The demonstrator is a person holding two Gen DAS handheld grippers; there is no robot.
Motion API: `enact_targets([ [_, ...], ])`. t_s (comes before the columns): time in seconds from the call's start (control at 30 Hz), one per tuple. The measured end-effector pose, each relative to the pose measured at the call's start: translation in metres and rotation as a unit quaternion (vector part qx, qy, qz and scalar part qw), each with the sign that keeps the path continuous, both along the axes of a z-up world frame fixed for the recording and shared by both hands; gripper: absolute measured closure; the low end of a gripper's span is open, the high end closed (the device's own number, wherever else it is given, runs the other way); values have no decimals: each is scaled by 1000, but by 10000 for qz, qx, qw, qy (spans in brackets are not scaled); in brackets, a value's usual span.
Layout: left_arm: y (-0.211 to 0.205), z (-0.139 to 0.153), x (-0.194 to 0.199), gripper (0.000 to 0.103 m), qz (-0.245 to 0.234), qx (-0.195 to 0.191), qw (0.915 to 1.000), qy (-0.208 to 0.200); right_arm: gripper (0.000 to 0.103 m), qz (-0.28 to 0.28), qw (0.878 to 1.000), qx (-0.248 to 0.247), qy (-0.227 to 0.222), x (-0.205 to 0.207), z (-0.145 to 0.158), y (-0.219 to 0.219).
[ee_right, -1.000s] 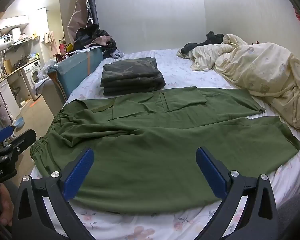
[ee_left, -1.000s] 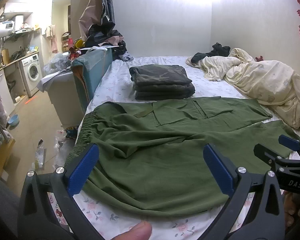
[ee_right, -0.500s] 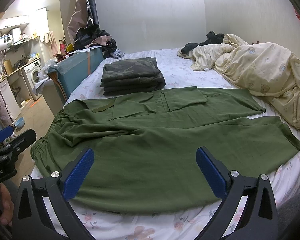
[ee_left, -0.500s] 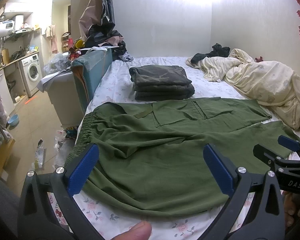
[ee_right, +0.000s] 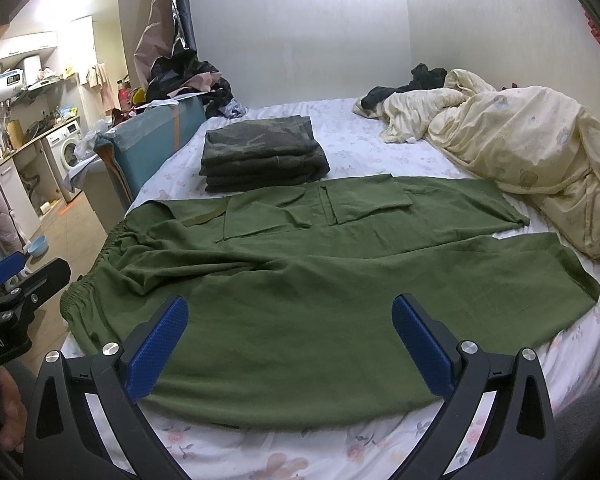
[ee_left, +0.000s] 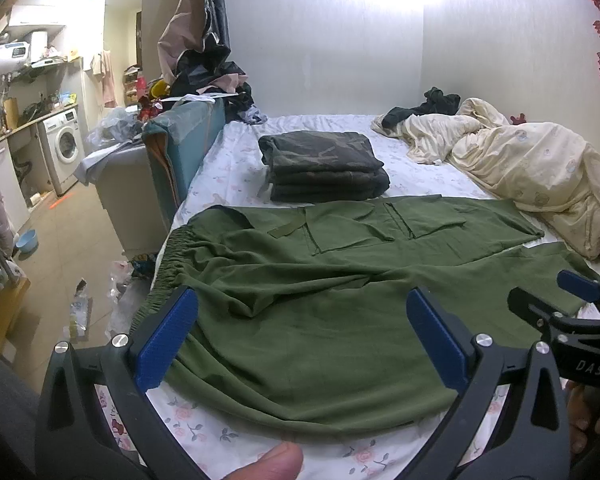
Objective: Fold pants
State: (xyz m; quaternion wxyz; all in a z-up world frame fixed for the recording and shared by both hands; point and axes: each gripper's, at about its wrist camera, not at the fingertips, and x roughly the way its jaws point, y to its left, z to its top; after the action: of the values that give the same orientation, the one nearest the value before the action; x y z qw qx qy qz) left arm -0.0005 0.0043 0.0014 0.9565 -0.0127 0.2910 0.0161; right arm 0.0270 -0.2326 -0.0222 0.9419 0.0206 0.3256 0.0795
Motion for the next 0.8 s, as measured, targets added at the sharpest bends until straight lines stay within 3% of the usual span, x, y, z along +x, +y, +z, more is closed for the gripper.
enact_targets([
  [0.8,2,4,-1,0,15,-16,10000,-11,0,-17,10000,59,43,-4,-4,3],
])
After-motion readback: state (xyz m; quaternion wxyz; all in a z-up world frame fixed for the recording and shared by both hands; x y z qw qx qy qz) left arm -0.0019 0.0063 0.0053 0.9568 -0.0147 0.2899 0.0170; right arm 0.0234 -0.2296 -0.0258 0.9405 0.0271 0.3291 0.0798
